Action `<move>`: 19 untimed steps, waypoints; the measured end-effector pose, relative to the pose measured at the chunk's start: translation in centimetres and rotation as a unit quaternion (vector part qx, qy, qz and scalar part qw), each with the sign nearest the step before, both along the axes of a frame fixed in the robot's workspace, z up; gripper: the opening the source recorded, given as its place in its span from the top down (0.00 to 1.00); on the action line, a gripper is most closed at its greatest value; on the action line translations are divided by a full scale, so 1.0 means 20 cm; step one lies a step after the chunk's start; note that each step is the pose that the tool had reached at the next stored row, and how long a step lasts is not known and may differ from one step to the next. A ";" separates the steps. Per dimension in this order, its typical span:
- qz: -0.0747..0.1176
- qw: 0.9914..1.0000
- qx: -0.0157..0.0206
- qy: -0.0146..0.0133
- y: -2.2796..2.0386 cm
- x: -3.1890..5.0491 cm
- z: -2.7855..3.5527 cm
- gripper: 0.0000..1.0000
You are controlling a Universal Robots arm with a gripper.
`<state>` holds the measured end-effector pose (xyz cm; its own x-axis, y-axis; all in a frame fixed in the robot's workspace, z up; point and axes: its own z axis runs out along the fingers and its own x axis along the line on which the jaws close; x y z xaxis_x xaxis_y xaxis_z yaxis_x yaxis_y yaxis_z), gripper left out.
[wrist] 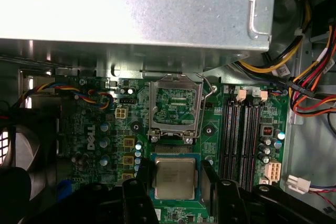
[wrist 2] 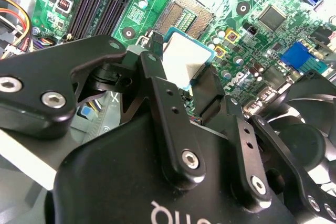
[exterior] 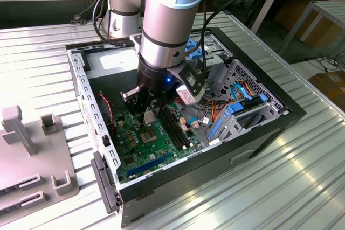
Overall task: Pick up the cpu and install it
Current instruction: 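Place the cpu into insertion slot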
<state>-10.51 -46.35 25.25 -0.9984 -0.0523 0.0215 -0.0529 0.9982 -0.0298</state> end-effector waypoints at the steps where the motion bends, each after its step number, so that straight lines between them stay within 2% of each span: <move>1: 0.000 1.000 0.000 0.000 0.000 0.000 0.000 0.53; 4: 0.000 1.000 0.000 0.000 0.000 0.000 -0.007 0.53; 6: 0.000 1.000 0.000 0.000 -0.011 0.000 -0.013 0.53; 12: -0.003 1.000 0.000 0.000 -0.031 0.000 -0.069 0.53; 15: -0.015 1.000 0.000 0.000 -0.039 0.000 -0.099 0.53; 19: -0.020 1.000 0.000 0.000 -0.057 0.000 -0.128 0.53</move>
